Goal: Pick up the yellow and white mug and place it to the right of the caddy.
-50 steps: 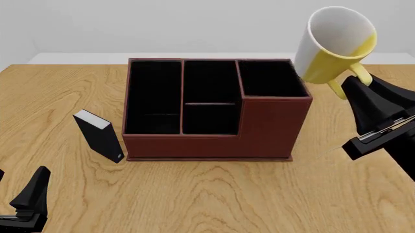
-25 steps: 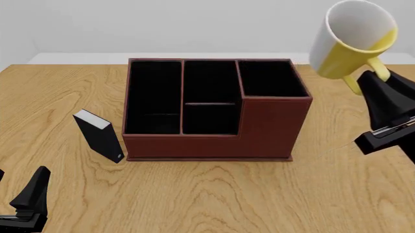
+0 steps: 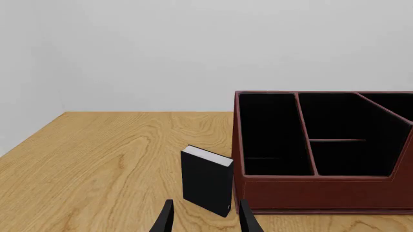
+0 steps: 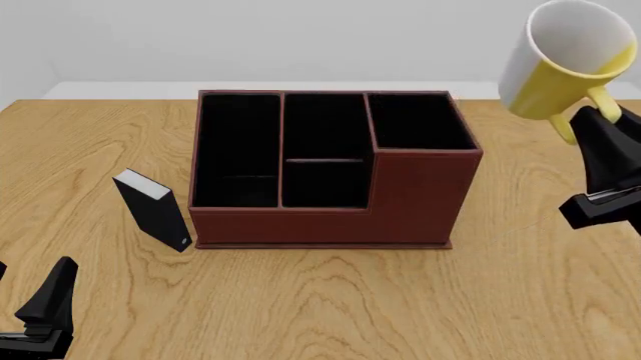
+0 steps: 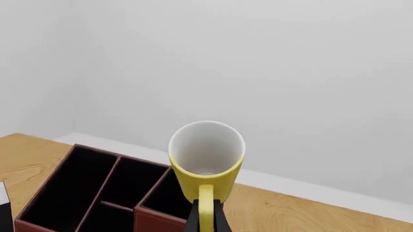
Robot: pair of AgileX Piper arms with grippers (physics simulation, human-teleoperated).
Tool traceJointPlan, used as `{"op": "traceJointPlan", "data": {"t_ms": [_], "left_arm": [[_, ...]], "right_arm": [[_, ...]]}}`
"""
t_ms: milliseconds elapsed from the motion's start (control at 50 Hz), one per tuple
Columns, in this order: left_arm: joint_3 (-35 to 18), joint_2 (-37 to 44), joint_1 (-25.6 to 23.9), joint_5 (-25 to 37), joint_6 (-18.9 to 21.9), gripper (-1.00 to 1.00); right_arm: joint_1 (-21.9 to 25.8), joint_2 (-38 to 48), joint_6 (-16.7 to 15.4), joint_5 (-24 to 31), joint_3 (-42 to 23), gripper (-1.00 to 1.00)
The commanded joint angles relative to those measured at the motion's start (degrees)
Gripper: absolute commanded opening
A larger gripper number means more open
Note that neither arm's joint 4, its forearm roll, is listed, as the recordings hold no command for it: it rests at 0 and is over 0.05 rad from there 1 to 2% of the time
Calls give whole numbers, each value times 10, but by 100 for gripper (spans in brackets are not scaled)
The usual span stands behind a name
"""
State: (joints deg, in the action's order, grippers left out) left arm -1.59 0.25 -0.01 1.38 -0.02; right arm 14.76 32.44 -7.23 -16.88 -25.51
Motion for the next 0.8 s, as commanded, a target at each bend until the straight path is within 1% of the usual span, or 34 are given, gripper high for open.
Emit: {"op": "traceJointPlan", "data": {"t_ms": [20,300,380,460,700,800], "left_arm": [[0,0,0,0,0,100],[0,0,0,0,0,100],[0,0,0,0,0,100],[0,0,0,0,0,100],[0,0,0,0,0,100],[0,0,0,0,0,100]], "right_arm": [[-23,-2,9,2,-2,-100],[-50,-5,18,8,-4,-100],[-58,2,19,2,-1,-100],[-70,9,24,-5,3,-100],[-86,63,27,-54,21,-100],[-94,71,28,-61,24,-100]]}}
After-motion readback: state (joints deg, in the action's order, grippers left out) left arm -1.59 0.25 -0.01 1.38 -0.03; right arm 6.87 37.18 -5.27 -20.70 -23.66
